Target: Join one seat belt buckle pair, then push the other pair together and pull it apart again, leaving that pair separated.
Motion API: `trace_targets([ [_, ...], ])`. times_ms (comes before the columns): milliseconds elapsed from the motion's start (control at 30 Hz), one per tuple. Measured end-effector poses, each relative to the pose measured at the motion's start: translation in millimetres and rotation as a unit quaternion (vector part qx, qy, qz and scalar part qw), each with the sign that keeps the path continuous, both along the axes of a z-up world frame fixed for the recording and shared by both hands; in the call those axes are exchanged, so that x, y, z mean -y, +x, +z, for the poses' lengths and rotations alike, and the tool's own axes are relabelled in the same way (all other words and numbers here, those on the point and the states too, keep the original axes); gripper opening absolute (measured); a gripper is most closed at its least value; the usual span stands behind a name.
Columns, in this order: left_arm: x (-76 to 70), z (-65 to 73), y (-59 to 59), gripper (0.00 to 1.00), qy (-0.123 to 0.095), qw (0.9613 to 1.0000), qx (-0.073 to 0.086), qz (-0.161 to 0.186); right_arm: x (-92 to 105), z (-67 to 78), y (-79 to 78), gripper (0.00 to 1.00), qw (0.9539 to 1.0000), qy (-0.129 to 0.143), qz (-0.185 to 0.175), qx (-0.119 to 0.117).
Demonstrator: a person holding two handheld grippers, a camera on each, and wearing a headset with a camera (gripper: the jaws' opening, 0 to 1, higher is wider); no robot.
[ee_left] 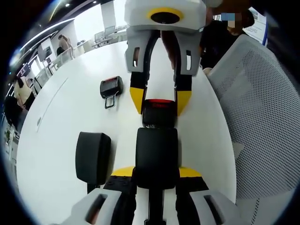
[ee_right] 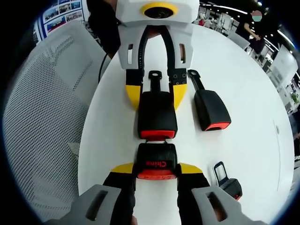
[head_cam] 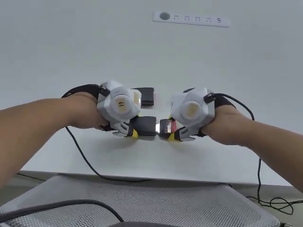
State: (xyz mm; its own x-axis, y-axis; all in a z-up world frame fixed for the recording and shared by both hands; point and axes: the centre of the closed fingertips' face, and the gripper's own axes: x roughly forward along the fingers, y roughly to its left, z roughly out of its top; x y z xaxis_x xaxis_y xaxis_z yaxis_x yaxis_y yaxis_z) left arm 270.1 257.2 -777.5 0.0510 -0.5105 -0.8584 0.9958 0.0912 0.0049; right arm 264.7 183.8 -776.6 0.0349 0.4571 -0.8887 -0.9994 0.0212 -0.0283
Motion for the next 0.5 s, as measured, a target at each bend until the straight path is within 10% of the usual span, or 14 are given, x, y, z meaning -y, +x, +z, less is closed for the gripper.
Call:
trace_targets([
  [500,0.3,2.5,-1.5,0.33,0.010,0.9999,-0.004,0.012,-2.2,-0.3,1.2,0.31,0.9999,0.000,0.006,-0.008],
])
